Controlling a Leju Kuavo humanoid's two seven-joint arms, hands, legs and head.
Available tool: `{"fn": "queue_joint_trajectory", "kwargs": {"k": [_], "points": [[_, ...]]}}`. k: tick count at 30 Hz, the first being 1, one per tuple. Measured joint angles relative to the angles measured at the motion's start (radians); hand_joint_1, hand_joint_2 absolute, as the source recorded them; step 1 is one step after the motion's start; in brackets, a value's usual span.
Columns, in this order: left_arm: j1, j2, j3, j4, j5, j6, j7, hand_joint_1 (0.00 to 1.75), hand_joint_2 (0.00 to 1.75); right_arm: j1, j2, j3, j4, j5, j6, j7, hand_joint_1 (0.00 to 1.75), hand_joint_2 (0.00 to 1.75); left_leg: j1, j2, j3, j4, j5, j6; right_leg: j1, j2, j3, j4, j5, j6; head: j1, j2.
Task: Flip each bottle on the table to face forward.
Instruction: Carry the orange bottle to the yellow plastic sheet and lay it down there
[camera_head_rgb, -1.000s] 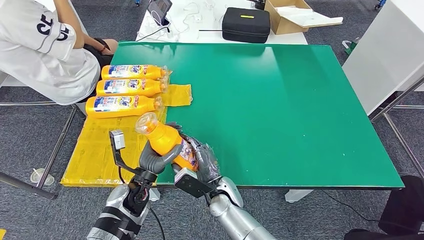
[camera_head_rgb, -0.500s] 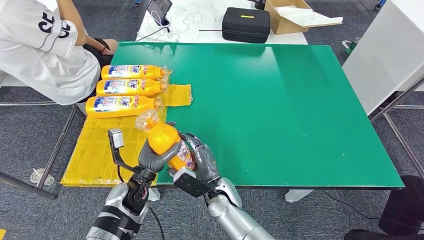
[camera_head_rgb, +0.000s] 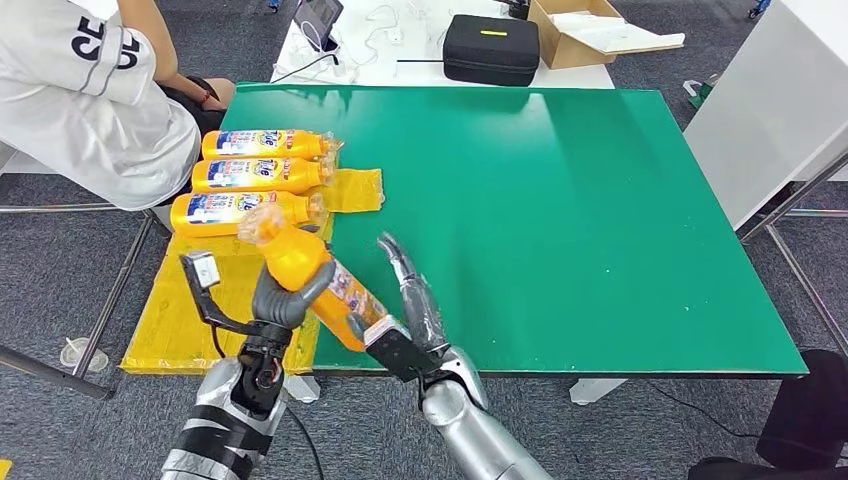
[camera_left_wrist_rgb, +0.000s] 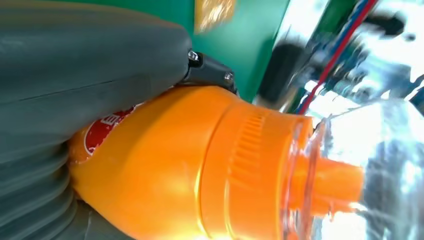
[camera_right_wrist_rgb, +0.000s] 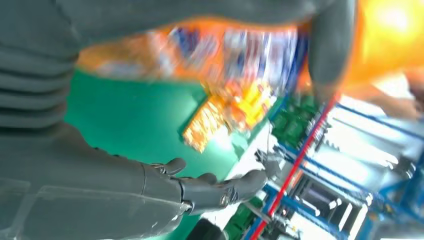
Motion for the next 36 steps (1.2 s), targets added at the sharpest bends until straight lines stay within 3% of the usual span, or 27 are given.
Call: {"fn": "queue_joint_trajectory", "kwargs": {"k": [7,13,16,20,24,28,36], "points": [[-0.030,0.006,0.081,-0.030,-0.164,0.177,-0.086,1.75,1.75,0.077,-0.021,-0.008,-0.246,-0.039,-0.007,-0.001,0.00,0.00,0.000,0.000,0.000,0.000,0.000,0.000,0.000,0.000,0.000,0.000,0.000,0.000,0.000,0.000],[-0.055,0.016,0.110,-0.033,-0.365,0.318,-0.169,1.75,1.75,0.096,-0.027,-0.006,-0.326,-0.057,-0.022,-0.015,0.00,0.00,0.000,0.000,0.000,0.000,0.000,0.000,0.000,0.000,0.000,0.000,0.000,0.000,0.000,0.000],[-0.072,0.038,0.103,-0.040,-0.572,0.430,-0.199,1.75,1.75,0.096,-0.029,-0.006,-0.338,-0.083,-0.010,-0.026,0.00,0.00,0.000,0.000,0.000,0.000,0.000,0.000,0.000,0.000,0.000,0.000,0.000,0.000,0.000,0.000],[-0.100,0.096,0.055,-0.034,-0.927,0.645,-0.204,1.75,1.75,0.085,-0.029,-0.006,-0.344,-0.117,0.016,-0.037,0.00,0.00,0.000,0.000,0.000,0.000,0.000,0.000,0.000,0.000,0.000,0.000,0.000,0.000,0.000,0.000],[-0.137,0.162,-0.009,0.030,-1.201,0.764,-0.186,1.75,1.75,0.069,-0.029,-0.005,-0.344,-0.147,0.034,-0.039,0.00,0.00,0.000,0.000,0.000,0.000,0.000,0.000,0.000,0.000,0.000,0.000,0.000,0.000,0.000,0.000],[-0.179,0.233,-0.087,0.144,-1.402,0.780,-0.151,1.75,1.75,0.064,-0.030,-0.005,-0.347,-0.167,0.049,-0.040,0.00,0.00,0.000,0.000,0.000,0.000,0.000,0.000,0.000,0.001,0.000,0.000,0.000,0.000,0.000,0.000],[-0.221,0.324,-0.201,0.345,-1.467,0.646,-0.150,1.75,1.75,0.066,-0.038,-0.005,-0.350,-0.190,0.090,-0.043,0.00,0.00,0.000,0.004,0.000,0.000,0.000,0.000,0.000,0.002,-0.001,0.000,0.000,0.000,0.000,0.000]]}}
